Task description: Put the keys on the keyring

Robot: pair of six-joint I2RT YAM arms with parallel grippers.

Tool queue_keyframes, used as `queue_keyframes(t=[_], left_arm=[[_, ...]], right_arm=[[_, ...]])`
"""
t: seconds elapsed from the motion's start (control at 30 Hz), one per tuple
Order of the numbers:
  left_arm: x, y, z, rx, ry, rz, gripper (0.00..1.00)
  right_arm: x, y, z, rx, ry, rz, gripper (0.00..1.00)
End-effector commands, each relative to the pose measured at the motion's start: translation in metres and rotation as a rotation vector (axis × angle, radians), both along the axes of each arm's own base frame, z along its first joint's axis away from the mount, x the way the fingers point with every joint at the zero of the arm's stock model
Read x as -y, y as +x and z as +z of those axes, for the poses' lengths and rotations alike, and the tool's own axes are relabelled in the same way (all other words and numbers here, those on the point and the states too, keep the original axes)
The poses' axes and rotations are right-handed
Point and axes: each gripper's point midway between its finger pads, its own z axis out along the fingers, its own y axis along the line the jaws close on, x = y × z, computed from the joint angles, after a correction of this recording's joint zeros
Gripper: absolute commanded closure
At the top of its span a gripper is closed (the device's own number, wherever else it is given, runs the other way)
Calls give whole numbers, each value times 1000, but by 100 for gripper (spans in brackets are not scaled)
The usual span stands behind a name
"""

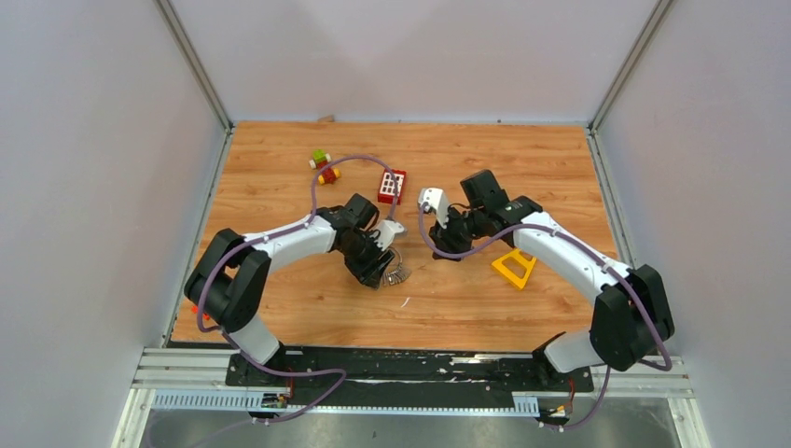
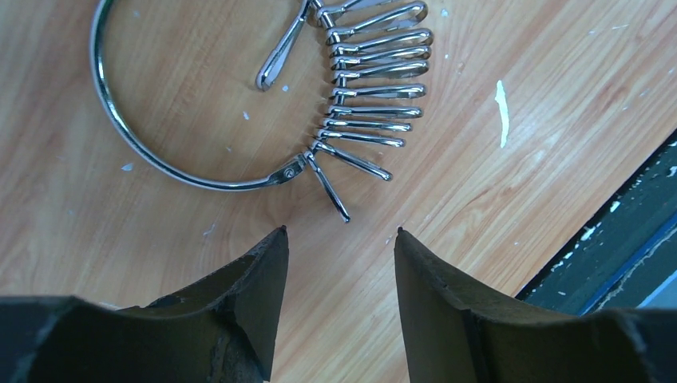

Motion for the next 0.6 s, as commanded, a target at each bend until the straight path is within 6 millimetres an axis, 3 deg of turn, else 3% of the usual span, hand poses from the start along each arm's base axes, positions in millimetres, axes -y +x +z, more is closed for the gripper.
queue_keyframes(t=[0.0, 0.57], left_arm=[[2, 4, -4, 20, 37, -13, 42], [19, 6, -20, 5, 63, -14, 59]], right_arm=[[7, 0, 11, 60, 7, -26, 63], [8, -2, 7, 68, 6, -23, 63]])
